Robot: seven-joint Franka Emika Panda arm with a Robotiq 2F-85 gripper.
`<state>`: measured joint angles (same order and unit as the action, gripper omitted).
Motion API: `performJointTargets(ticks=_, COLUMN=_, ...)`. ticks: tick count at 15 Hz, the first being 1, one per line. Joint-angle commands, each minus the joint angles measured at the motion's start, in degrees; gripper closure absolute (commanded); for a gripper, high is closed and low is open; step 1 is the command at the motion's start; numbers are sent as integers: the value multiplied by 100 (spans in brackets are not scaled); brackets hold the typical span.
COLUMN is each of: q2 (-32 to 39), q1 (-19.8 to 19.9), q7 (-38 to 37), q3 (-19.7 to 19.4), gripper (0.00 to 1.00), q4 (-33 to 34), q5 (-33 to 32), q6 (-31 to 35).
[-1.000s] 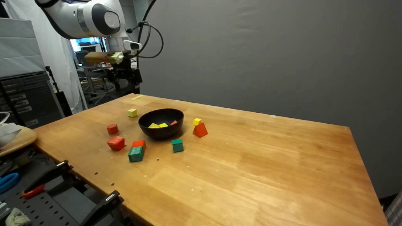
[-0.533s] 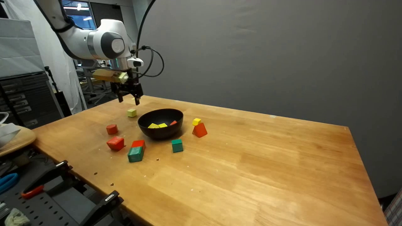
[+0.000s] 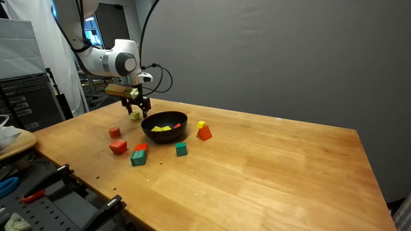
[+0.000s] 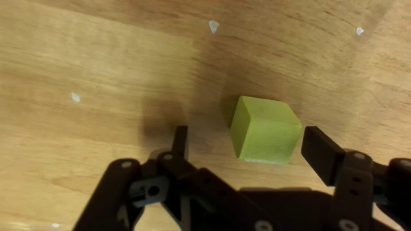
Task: Put all the blocks in the bowl one at a time except the right yellow block
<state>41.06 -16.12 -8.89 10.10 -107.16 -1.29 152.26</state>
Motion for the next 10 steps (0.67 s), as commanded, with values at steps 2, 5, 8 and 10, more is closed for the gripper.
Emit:
performJointTargets(ticks=2, q2=79, q1=-295, q7=-118, q3=-260, gripper=51, q4=356, q5=-93, q6=-227)
performJointTargets(ticks=5, q2=-85, q1=-451, q7=-234, q3=-429, gripper=74, q4=317, q5=-195, q6=-283)
performJointTargets(ticks=8, q2=-325, q1=-470, q7=-250, q3=-456, gripper=92, q4=180, q5=-168, q6=-467)
performJointTargets(ticks=10, q2=-627, q1=-354, q7=-201, q3=-415, gripper=96, q4=-12, q5=-104, q6=-622)
